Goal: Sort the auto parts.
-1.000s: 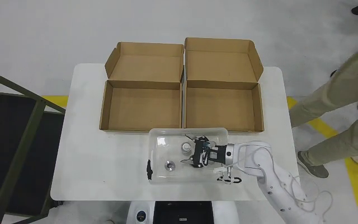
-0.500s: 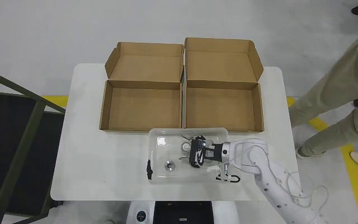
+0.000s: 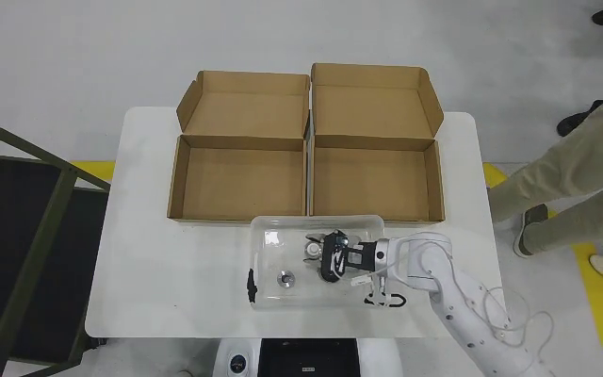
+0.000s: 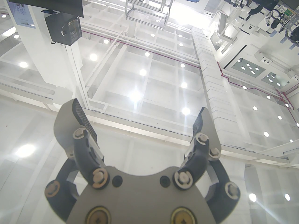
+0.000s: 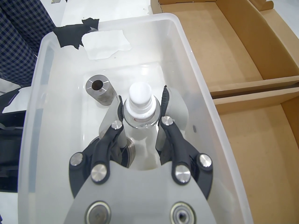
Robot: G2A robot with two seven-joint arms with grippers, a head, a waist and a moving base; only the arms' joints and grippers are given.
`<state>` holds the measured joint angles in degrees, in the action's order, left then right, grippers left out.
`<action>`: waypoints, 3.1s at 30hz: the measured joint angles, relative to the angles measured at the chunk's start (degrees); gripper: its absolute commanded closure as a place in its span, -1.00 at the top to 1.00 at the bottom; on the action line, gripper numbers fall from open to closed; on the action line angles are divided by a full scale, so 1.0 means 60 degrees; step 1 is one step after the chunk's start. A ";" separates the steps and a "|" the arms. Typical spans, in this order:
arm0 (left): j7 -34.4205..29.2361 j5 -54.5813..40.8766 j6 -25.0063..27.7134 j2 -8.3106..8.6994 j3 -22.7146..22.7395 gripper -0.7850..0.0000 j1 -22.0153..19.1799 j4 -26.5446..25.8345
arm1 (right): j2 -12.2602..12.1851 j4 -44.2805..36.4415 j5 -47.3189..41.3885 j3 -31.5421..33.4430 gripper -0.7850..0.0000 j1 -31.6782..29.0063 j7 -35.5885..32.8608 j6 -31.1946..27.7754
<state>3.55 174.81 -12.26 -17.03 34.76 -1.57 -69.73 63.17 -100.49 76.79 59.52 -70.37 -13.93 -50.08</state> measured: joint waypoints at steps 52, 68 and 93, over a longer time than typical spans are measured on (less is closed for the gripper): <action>0.0000 0.0000 0.0000 0.0000 0.0000 1.00 0.0000 0.0000 | -0.0392 -0.1524 -0.8669 0.3935 -1.00 -0.1880 0.1719 0.1789; 0.0000 0.0000 0.0000 0.0000 0.0000 1.00 0.0000 0.0000 | -0.0310 -0.1848 -0.6172 0.4064 -1.00 -0.1792 0.2209 0.2498; 0.0000 0.0000 0.0000 0.0000 0.0000 1.00 0.0000 0.0000 | 0.0093 0.0412 -0.2582 0.1317 -1.00 0.0730 0.1190 0.3344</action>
<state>3.55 174.81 -12.26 -17.03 34.76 -1.57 -69.73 63.72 -98.01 61.30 67.42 -65.99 -6.79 -30.02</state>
